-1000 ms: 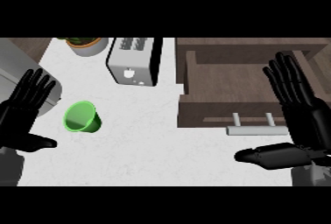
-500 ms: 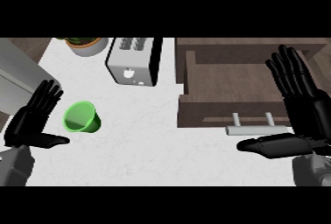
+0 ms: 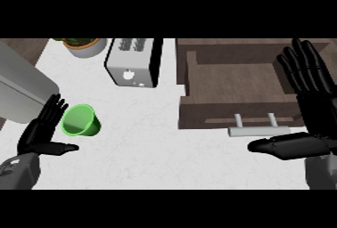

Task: Pick up the cup, place it into the drawer and close the drawer

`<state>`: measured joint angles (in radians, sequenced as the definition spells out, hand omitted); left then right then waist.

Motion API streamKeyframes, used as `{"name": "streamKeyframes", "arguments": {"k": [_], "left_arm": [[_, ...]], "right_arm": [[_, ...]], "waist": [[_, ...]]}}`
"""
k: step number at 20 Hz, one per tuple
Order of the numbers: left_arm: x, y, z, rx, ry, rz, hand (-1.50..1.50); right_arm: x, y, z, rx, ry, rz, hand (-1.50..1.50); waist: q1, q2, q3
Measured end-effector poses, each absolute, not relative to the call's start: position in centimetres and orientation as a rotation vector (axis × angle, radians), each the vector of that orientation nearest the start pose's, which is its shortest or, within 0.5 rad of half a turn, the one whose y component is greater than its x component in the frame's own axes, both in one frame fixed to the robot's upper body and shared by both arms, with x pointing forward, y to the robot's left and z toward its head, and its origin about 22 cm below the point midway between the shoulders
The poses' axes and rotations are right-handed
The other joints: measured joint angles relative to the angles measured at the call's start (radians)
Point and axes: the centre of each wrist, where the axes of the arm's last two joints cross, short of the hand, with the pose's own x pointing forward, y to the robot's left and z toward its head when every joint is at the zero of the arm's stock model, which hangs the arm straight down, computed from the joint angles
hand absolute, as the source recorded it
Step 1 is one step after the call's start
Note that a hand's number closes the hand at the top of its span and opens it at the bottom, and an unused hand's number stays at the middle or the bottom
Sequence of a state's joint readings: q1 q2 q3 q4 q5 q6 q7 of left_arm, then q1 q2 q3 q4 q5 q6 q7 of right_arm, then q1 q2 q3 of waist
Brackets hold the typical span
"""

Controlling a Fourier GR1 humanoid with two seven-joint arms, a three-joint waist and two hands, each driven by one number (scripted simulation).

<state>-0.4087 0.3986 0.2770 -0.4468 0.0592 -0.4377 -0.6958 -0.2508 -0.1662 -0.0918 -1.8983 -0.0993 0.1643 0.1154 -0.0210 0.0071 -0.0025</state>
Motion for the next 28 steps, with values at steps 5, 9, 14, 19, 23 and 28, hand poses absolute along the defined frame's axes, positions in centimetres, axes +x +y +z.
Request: {"name": "streamKeyframes", "arguments": {"k": [5, 9, 14, 19, 23, 28], "left_arm": [[27.1, 39.9, -9.8, -0.036, -1.585, -0.032, -1.50], [26.9, 39.5, -10.4, -0.017, -1.592, -0.031, -1.50], [26.8, 38.8, -10.9, -0.022, -1.602, -0.023, -1.50], [26.7, 38.0, -11.5, -0.022, -1.616, -0.023, -1.50], [27.0, 37.6, -11.6, -0.030, -1.623, -0.031, -1.50], [27.3, 37.2, -11.5, -0.053, -1.632, -0.035, -1.50]], "right_arm": [[27.0, -25.2, 14.5, 0.081, -2.013, 0.271, -1.50], [27.7, -24.9, 14.7, 0.076, -2.009, 0.265, -1.50], [27.5, -24.8, 15.6, 0.084, -2.003, 0.280, -1.50], [27.6, -25.1, 15.2, 0.084, -2.006, 0.279, -1.50], [27.7, -25.2, 15.5, 0.087, -2.007, 0.282, -1.50], [27.5, -25.5, 14.9, 0.087, -2.004, 0.291, -1.50]], "waist": [[-0.004, 0.004, -0.001], [-0.006, 0.006, -0.002], [-0.014, 0.007, -0.003], [-0.018, 0.010, -0.004], [-0.021, 0.012, -0.004], [-0.024, 0.012, -0.005]]}}
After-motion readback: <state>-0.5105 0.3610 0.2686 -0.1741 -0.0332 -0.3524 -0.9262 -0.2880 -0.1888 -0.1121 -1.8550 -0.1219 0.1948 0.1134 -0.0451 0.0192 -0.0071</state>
